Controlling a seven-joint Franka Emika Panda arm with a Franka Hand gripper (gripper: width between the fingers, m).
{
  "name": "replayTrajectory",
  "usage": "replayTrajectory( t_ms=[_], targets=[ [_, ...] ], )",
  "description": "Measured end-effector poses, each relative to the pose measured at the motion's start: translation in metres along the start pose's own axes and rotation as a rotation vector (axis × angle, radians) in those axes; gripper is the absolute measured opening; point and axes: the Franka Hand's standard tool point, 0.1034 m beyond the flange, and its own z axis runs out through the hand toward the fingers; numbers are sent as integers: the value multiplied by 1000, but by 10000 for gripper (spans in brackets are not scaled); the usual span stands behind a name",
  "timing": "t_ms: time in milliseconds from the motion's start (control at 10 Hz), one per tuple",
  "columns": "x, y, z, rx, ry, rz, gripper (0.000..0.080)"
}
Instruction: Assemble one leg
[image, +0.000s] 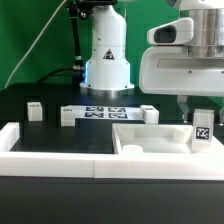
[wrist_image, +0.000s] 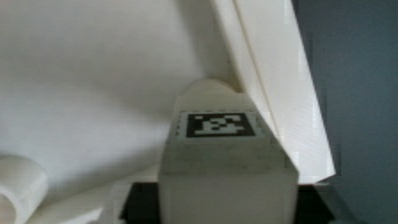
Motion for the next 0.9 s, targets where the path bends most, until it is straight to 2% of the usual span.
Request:
replayTrajectory(
  t_ms=[400, 500, 700, 900],
  targets=[
    [2, 2, -1, 2, 0, 101, 291],
    [4, 5, -1, 9, 0, 218, 291],
    [4, 9, 0, 50, -26, 451, 291],
    [4, 10, 0, 52, -43, 656, 291]
  ],
)
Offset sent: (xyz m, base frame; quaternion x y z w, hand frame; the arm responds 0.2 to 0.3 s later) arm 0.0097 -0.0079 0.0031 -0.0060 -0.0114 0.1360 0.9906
